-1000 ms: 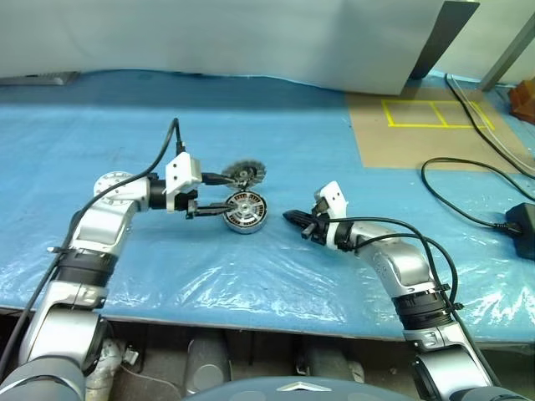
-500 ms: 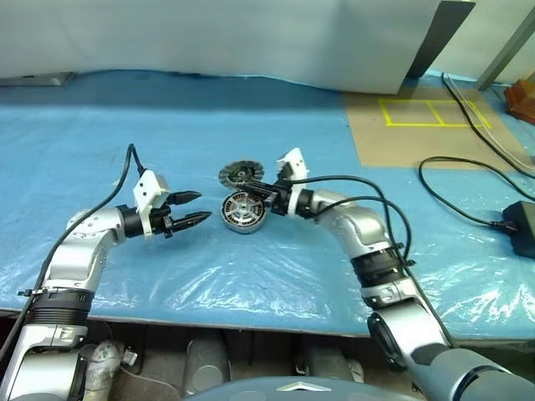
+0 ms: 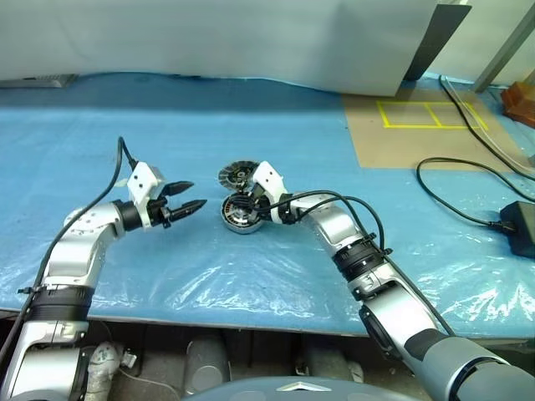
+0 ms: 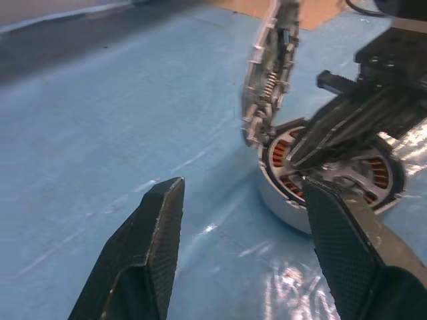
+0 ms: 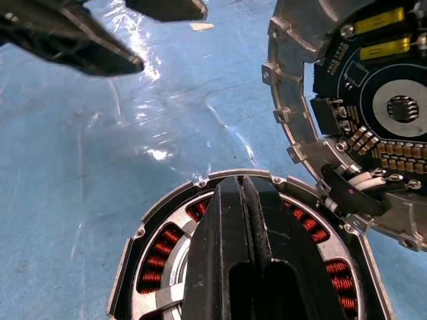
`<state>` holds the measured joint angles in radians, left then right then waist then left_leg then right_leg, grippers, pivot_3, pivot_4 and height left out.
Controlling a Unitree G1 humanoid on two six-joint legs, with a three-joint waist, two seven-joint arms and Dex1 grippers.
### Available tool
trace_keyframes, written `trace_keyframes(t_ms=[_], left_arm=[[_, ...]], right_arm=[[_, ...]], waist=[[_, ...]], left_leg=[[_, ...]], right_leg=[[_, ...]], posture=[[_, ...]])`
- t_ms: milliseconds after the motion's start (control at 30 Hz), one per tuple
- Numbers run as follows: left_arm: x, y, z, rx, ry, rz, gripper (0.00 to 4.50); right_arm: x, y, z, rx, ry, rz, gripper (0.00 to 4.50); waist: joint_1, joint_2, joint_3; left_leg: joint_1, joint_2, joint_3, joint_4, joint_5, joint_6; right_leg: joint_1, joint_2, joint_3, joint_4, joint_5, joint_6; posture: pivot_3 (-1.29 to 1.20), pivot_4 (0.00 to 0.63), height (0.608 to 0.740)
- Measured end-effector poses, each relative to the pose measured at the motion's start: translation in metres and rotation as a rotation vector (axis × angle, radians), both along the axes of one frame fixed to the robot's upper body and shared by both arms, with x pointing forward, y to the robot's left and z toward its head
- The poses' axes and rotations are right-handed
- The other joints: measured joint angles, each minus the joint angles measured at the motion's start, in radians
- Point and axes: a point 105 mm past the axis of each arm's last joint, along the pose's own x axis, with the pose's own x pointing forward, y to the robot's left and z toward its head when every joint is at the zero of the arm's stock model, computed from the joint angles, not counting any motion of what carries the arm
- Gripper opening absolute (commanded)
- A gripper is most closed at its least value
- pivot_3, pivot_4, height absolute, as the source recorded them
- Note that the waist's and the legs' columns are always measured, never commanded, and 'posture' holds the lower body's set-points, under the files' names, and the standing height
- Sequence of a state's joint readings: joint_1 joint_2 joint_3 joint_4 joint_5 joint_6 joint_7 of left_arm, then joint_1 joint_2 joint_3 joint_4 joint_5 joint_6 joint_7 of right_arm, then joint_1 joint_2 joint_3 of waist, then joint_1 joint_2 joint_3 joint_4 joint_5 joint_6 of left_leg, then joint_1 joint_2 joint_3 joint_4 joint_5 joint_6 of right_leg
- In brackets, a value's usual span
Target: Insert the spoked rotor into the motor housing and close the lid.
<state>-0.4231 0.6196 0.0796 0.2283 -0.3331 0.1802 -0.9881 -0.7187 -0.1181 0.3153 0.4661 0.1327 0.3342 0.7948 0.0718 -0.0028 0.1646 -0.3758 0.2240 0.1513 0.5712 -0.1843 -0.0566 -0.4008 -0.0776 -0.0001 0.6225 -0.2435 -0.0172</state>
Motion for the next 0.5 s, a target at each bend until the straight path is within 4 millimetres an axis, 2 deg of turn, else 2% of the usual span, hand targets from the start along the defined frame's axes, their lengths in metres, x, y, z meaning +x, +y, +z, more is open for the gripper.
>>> trace_keyframes(t_ms=[200, 267, 400, 500], left_arm=[[0.05, -0.002, 0.035, -0.041, -0.076, 0.061, 2.93], [0.06, -0.006, 0.043, -0.048, -0.09, 0.057, 2.93], [0.076, -0.021, 0.039, -0.013, -0.061, 0.017, 2.93], [0.081, -0.035, 0.03, 0.012, -0.017, -0.033, 2.93]], right_arm=[[-0.011, -0.016, 0.004, 0.155, 0.154, 0.005, 0.0], [-0.016, -0.022, 0.012, 0.198, 0.186, 0.022, 0.0], [-0.028, -0.051, 0.028, 0.211, 0.178, 0.039, 0.0], [-0.038, -0.072, 0.02, 0.178, 0.207, 0.0, 0.0]], waist=[[0.006, 0.0, 0.0], [0.006, -0.001, 0.0], [0.017, -0.001, 0.0], [0.027, -0.001, 0.0]], left_leg=[[-0.003, 0.0, -0.001, 0.001, 0.0, 0.0], [-0.007, 0.0, -0.001, 0.001, 0.0, 0.0], [-0.009, 0.0, -0.002, 0.0, 0.001, 0.002], [-0.009, 0.0, -0.002, 0.0, 0.0, 0.0]], right_leg=[[-0.002, 0.001, -0.001, 0.0, 0.003, 0.004], [-0.005, 0.001, -0.001, 0.0, 0.003, 0.004], [-0.006, 0.002, -0.001, -0.002, 0.003, 0.005], [-0.006, 0.002, -0.001, -0.003, 0.003, 0.005]], posture=[[0.0, 0.15, 0.74], [0.0, 0.15, 0.74], [0.0, 0.15, 0.74], [0.0, 0.15, 0.74]])
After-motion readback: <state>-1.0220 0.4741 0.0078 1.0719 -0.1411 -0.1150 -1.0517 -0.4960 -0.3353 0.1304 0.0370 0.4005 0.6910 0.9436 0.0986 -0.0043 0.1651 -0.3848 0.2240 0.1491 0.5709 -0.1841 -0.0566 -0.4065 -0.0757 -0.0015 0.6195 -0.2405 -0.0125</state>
